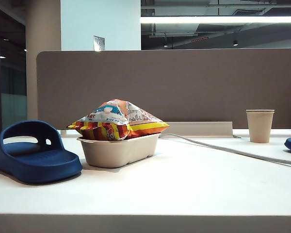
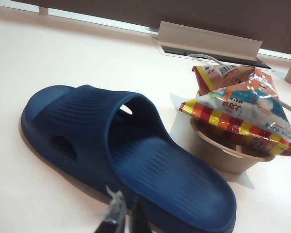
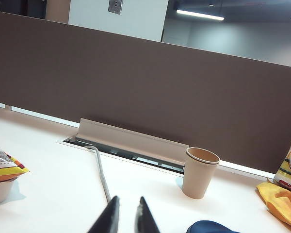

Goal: Pick up a bag of chips and put them in the box.

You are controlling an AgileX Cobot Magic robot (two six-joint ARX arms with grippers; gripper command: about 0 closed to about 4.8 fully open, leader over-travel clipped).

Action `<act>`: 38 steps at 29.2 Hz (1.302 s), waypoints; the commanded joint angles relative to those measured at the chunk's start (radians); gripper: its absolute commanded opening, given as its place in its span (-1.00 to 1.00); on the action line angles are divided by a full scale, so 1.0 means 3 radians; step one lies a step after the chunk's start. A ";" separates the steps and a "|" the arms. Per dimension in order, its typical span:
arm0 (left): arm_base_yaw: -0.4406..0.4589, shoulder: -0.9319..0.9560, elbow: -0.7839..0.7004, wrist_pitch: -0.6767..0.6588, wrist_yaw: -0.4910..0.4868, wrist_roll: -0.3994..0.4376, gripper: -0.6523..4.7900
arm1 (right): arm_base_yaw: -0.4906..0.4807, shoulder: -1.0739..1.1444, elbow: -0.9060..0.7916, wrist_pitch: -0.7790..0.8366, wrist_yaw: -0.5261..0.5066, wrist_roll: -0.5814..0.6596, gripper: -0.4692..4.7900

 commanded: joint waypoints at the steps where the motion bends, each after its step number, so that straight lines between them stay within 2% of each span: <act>1: 0.0003 0.0003 0.0004 -0.0020 0.0011 0.0004 -0.68 | -0.0001 0.0004 0.0000 0.0032 -0.0004 0.0010 -0.62; 9: 0.0003 0.0003 0.0004 -0.0020 0.0013 0.0009 -0.68 | 0.0000 0.0004 0.0000 0.0033 -0.0004 0.0010 -0.62; 12: 0.0003 0.0003 0.0004 -0.0022 -0.0011 0.0195 -0.68 | 0.0000 0.0004 0.0000 0.0033 -0.0004 0.0009 -0.62; 20: 0.0003 0.0003 0.0003 -0.0020 -0.0009 0.0206 -0.68 | 0.0001 0.0004 0.0000 -0.0006 -0.0001 0.0009 -0.62; 26: 0.0003 0.0003 0.0001 0.0024 -0.0022 0.0446 -0.68 | 0.0000 0.0004 0.0000 -0.0426 0.0010 0.0009 -0.62; 32: 0.0003 0.0003 0.0000 0.0025 -0.0025 0.1010 -0.68 | 0.0004 0.0004 0.0000 -0.0773 0.0008 0.0010 -0.62; 38: 0.0003 0.0003 -0.0003 0.0041 -0.0025 0.1063 -0.68 | 0.0013 0.0004 0.0000 -0.0930 0.0008 0.0022 -0.62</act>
